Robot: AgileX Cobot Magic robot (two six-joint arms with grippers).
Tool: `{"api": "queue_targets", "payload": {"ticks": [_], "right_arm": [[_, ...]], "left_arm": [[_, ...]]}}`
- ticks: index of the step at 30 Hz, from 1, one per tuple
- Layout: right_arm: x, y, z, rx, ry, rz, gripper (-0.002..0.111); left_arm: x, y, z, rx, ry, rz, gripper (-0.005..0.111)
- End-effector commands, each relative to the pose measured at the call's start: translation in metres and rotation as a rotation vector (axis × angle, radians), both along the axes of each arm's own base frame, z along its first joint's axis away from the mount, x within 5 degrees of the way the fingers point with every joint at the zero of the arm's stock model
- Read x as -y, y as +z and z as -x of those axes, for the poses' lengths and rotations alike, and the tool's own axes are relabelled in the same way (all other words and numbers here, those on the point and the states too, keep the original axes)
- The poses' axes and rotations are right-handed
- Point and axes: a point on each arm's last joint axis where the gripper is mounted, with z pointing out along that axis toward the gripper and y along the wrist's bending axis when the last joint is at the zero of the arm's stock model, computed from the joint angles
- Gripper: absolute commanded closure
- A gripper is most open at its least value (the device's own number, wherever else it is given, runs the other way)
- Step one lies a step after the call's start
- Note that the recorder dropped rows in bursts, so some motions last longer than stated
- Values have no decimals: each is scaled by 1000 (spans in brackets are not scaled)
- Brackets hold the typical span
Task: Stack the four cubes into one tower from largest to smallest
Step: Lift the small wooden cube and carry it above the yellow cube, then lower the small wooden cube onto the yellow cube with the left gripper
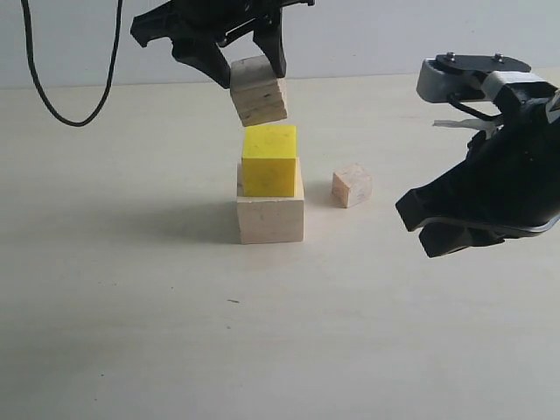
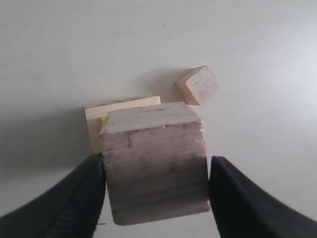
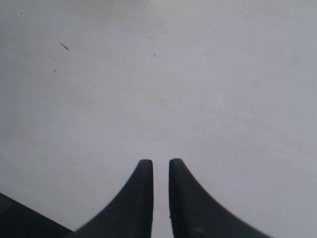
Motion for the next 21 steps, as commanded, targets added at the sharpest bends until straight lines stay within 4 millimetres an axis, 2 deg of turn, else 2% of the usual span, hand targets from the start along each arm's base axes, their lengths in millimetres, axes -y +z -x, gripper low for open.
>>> {"api": "queue_targets", "payload": {"ticks": [1, 10, 21], "right_arm": [[1, 3, -1, 24, 3, -3, 96], [1, 3, -1, 21, 2, -6, 96], [0, 3, -1, 20, 4, -10, 96]], "left_arm": [[4, 5, 3, 15, -17, 14, 107], [13, 4, 10, 35, -68, -13, 107], [9, -15, 12, -1, -68, -75, 107]]}}
